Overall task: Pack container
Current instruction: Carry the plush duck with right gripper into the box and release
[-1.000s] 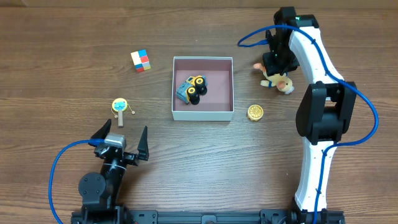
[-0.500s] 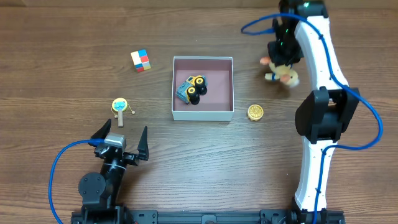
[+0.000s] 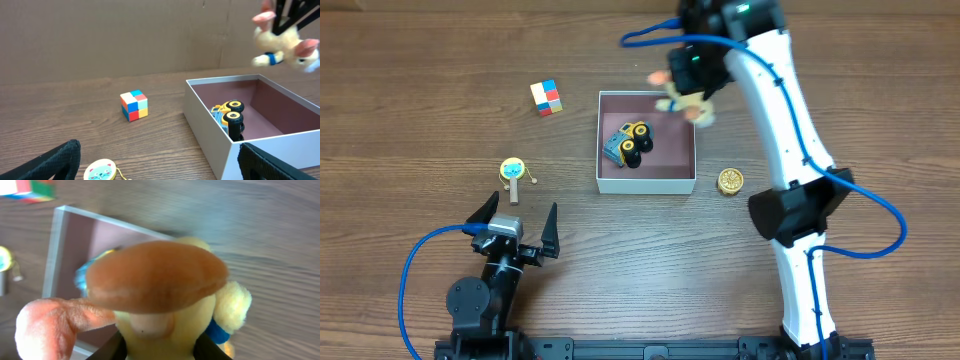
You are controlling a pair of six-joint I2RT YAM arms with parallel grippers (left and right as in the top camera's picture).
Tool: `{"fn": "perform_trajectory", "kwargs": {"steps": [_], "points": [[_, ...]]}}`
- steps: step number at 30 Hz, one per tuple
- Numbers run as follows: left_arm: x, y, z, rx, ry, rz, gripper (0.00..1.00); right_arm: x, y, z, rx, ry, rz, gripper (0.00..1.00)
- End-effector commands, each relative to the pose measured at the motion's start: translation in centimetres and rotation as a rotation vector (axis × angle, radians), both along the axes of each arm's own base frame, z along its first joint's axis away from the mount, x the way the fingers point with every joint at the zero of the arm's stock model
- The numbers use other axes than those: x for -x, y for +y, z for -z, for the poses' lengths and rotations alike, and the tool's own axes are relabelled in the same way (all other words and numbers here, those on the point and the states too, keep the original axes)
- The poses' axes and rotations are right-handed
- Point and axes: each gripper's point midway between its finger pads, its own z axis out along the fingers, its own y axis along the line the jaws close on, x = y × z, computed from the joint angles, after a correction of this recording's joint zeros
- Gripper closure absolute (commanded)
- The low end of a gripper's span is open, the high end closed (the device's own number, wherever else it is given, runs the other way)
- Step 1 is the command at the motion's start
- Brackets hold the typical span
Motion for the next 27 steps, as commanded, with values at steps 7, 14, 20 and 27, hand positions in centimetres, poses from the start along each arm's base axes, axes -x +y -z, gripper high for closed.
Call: {"fn": "perform_trajectory", "kwargs": {"steps": [7, 14, 20, 27], "points": [[0.0, 0.2, -0.1, -0.019, -0.011, -0.007, 0.00, 1.8, 2.3, -1.0, -0.033, 0.014, 0.040, 0.48], [0.0, 0.2, -0.1, -0.019, -0.011, -0.007, 0.00, 2.2, 1.4, 0.9, 0.006, 0.072, 0.052, 0.14], [0.0, 0.2, -0.1, -0.019, -0.011, -0.007, 0.00, 0.3, -1.4, -0.5, -0.015, 0.026, 0.122, 0.00], [0.0, 0.2, -0.1, -0.019, -0.011, -0.007, 0.00, -1.8, -9.7, -6.6, -0.082, -0.112, 0.331, 0.00]]}}
